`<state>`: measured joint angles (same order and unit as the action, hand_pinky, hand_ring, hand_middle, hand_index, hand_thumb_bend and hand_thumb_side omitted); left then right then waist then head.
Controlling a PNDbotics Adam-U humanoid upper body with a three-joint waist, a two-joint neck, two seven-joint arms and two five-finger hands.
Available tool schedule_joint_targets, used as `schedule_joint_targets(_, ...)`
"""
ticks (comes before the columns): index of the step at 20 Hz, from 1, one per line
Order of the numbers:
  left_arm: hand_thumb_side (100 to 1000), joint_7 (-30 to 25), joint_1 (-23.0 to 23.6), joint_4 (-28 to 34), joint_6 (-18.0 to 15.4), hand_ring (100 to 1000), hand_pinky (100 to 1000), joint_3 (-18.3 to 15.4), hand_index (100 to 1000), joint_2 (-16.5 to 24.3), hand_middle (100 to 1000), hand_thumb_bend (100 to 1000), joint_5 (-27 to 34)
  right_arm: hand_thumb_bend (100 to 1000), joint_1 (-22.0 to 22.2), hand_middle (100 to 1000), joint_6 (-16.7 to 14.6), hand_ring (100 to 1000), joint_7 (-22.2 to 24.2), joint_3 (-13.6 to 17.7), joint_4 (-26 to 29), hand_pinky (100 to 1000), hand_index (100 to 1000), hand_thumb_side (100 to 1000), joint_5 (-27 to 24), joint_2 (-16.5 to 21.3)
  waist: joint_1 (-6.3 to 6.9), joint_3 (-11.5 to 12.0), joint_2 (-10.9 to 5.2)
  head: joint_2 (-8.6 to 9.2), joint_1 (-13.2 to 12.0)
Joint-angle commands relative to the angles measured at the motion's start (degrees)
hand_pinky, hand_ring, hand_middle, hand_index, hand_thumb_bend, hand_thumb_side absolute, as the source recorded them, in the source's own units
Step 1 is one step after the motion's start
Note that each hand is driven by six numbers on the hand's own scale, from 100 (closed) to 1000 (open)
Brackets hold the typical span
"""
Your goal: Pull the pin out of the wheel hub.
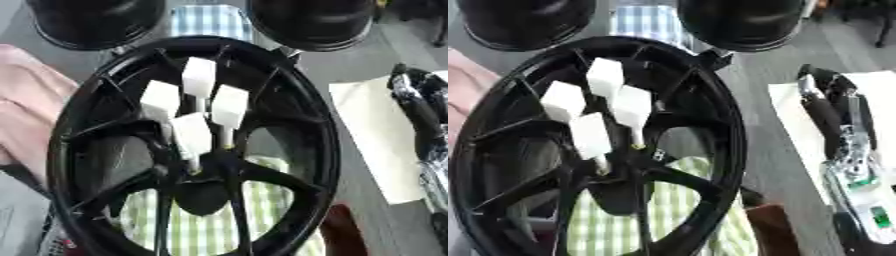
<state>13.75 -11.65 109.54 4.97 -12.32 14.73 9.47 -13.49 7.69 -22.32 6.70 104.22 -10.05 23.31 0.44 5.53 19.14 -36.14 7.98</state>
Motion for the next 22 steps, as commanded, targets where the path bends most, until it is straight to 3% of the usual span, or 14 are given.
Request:
schedule_joint_targets(1,663,-0.1,-0.6,1.1,-0.4,577,706,-0.1,695,2.0,540,360,-0.3,180,-0.6,614,-0.2,754,-0.3,0.6,1.0,825,700,516,-0.6,1.1,0.11,0.0,-0.8,0.55,-0.6)
schedule_joint_targets(5,654,-0.4,-1.4,1.3,-0.4,577,706,0.2,695,3.7,541,352,-0.6,223,-0.7,615,-0.7,755,0.1,0.5,1.0,825,701,486,-0.9,1.3,0.18,-0.1,-0.68,0.51,-0.4)
schedule_joint_targets(9,618,-2.0,-4.4,2.1,-0.5,578,707,2.0,697,8.9,542,327,-2.3,265,-0.6,611,-0.9,752,0.5,0.6,1.0,824,697,457,-0.2,1.6,0.47,-0.2,-0.68,0.64,0.1)
schedule_joint_targets(10,646,-2.8,-5.6,2.5,-0.5,580,708,2.8,699,10.4,542,369,-3.1,263,-0.5,611,-0.8,751,0.5,0.6,1.0,824,697,456,-0.1,1.7,0.61,-0.3,-0.69,0.57,0.3)
schedule_joint_targets(11,596,-3.6,-6.7,2.8,-0.5,581,709,3.8,700,11.9,545,321,-4.0,265,-0.4,610,-0.8,751,0.5,0.6,1.0,824,696,456,0.0,1.8,0.73,-0.3,-0.68,0.53,0.5)
schedule_joint_targets(15,556,-7.4,-12.4,3.7,-0.4,590,714,8.2,709,18.1,555,339,-7.8,261,0.1,609,-0.6,750,0.2,0.9,0.9,824,695,457,0.3,2.3,1.22,-0.2,-0.74,0.26,1.6)
schedule_joint_targets(22,500,-14.2,-23.5,2.5,-1.3,627,737,17.4,738,29.2,594,444,-14.6,256,1.0,609,-0.4,750,-0.5,1.2,0.8,824,694,460,0.5,3.5,2.29,0.7,-1.27,-0.45,3.0)
